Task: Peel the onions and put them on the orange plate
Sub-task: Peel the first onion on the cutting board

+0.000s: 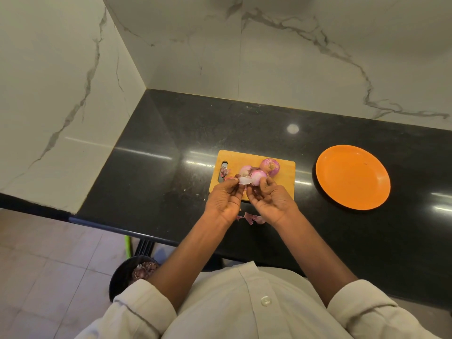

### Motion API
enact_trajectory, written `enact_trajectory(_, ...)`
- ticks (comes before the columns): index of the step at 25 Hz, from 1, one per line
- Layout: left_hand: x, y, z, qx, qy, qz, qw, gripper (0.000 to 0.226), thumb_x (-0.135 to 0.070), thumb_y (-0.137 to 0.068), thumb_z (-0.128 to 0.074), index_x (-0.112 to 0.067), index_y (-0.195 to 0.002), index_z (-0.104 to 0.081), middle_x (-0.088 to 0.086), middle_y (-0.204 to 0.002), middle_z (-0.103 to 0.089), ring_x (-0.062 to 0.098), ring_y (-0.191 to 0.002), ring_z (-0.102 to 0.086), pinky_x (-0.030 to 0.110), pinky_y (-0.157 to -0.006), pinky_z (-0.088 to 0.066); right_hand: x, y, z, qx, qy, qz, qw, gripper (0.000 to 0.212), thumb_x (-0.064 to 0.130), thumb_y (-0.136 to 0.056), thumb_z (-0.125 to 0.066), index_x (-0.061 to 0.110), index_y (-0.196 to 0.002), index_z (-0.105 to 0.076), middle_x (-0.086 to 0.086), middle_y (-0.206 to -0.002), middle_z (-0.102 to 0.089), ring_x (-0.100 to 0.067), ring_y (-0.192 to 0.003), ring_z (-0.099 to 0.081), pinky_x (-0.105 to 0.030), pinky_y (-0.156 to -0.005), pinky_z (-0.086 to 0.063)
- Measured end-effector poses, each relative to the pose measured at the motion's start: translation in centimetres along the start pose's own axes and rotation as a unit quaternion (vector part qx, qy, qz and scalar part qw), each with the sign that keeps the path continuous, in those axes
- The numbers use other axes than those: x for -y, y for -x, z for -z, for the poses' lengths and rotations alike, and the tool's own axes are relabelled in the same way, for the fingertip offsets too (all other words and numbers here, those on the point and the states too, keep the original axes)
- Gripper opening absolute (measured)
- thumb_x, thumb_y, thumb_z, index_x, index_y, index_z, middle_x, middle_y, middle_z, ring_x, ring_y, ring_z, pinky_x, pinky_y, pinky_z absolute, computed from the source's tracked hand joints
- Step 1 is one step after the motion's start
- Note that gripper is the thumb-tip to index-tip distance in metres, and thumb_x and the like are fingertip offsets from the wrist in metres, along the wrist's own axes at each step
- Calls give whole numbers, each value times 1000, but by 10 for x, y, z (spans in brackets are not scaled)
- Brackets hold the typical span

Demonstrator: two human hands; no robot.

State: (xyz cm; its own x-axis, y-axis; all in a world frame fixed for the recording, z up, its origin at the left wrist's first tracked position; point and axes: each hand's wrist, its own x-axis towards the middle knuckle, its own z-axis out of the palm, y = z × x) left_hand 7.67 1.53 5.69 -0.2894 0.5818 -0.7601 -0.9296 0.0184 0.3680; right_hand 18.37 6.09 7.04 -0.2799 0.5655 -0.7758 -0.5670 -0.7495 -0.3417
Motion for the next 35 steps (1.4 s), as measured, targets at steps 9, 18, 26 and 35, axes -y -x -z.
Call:
enact_trajectory(9, -7, -6, 8, -89, -445, -247, 857, 17, 1, -94, -74, -12, -83, -71, 4, -90, -76, 18, -88, -73, 30, -75, -60, 12, -14, 23, -67, 278, 220, 933, 44, 2, -100, -66, 24, -138, -66, -4, -125, -70, -22, -112, -69, -38, -87, -61)
enact_trajectory(18, -13, -5, -3, 57, -551, -381, 740, 17, -21, -103, -69, -20, -117, -78, -7, -109, -76, 6, -100, -70, 23, -84, -57, 15, -4, 15, -8, 447, 337, 828, 38, 2, -91, -77, 21, -124, -72, 10, -117, -75, -5, -110, -70, -30, -95, -61)
enact_trajectory(26, -19, 1, -9, 162, -508, -382, 755, 14, -12, -97, -77, -9, -109, -83, 0, -95, -81, 15, -90, -78, 36, -82, -65, 24, 6, 14, 33, 501, 382, 776, 38, -1, -93, -73, 23, -123, -75, 9, -116, -75, -1, -104, -71, -18, -74, -61)
enact_trajectory(35, -15, 9, -20, 143, -515, -427, 730, 10, -13, -92, -81, -11, -88, -71, 1, -75, -70, 13, -67, -66, 39, -64, -59, 29, 16, 8, 70, 518, 438, 732, 39, -4, -90, -75, 21, -119, -77, 12, -110, -75, 0, -102, -70, -16, -82, -58)
